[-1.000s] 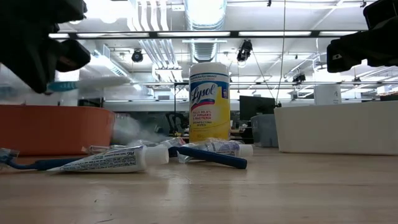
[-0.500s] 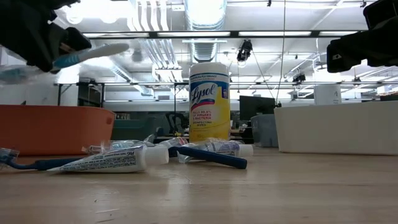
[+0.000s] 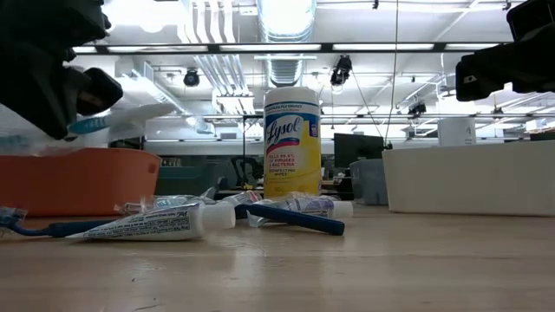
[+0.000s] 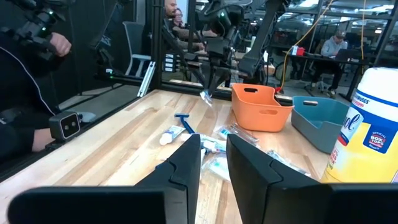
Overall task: Pick & Place Travel size toiletries
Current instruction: Put the bottom blue toothbrush into the blue bin
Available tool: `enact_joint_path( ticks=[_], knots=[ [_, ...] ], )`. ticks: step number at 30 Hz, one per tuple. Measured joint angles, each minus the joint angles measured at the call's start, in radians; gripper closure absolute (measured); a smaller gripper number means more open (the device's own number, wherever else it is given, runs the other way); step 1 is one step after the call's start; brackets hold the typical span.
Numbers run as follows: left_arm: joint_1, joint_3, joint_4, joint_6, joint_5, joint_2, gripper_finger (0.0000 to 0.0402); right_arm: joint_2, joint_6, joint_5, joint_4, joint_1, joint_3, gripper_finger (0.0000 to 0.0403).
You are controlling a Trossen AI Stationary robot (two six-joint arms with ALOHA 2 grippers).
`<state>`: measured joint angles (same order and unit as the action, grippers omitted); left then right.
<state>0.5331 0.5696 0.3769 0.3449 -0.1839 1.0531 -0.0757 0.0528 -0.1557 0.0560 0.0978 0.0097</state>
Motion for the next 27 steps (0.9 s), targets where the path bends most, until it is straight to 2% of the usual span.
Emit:
enact_joint_path(
  ticks=[6, 12, 20, 27],
  knots=[
    [-0.038, 0.022, 0.003, -0.056, -0.098, -0.025, 0.038, 0.0, 0.0, 0.0, 0.0, 0.0, 0.0, 0.0318],
    [-0.14, 0.035, 0.014, -0.17, -0.085, -0.091, 0.038, 0.0, 0.0, 0.0, 0.0, 0.0, 0.0, 0.0324],
    [-0.337, 0.035, 0.018, -0.274, -0.081, -0.168, 0.038, 0.0, 0.0, 0.0, 0.0, 0.0, 0.0, 0.0335],
    [-0.545, 0.036, 0.019, -0.354, -0.082, -0.153, 0.038, 0.0, 0.0, 0.0, 0.0, 0.0, 0.0, 0.0328]
  ],
)
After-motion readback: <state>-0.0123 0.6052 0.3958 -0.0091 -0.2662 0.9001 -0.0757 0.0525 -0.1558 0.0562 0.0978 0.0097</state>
